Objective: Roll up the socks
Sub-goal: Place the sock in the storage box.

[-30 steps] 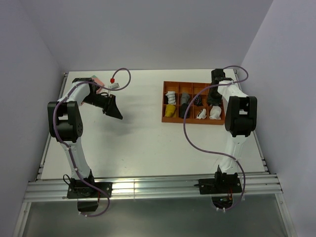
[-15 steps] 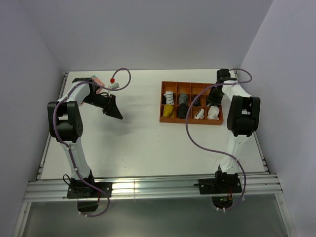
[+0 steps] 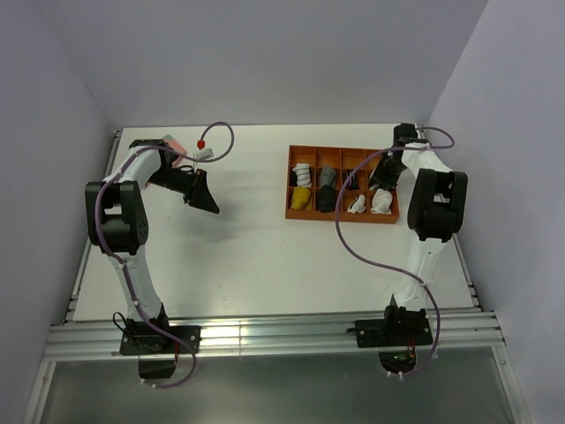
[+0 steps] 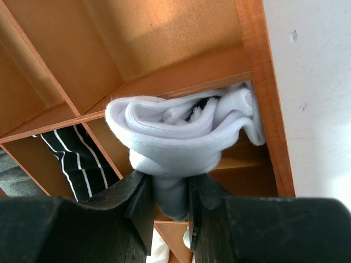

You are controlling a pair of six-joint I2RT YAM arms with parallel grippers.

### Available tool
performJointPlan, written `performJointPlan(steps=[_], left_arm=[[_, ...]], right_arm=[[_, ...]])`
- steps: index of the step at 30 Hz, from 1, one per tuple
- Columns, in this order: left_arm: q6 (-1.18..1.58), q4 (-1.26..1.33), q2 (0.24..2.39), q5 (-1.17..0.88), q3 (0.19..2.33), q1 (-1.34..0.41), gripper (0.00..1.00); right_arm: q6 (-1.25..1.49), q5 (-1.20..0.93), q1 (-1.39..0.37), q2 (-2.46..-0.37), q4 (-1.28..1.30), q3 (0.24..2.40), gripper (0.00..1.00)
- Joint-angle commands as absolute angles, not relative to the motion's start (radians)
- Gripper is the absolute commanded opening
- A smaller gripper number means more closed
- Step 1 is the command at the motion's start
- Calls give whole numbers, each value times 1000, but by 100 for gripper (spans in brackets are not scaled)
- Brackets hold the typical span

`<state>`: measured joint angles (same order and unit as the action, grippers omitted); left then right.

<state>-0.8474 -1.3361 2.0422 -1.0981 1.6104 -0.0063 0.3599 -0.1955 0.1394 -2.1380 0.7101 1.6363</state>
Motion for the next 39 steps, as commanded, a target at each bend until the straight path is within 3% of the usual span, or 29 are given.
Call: performJointPlan(steps=[1,8,15,23,39], left_arm=[[-859,-1367,2046,-1112,1615,-8,33],[-848,-1358,2040,-1108,1609,-8,32],[-833,-1350,2040,-1106,1614,-12,33],[-824,-1344,2036,-1101,1620,-14,33],[-790,-1321,2036,-1088,1631,-20,33]], right_arm=[[368,-130,155,-2238,801,1594,0],[359,-60,152,-2215,818,1594,0],[348,-60,152,-2180,807,1575,23],[359,-64,150,-2112,787,1565,38],[362,-41,141,-2031,819,1598,46]])
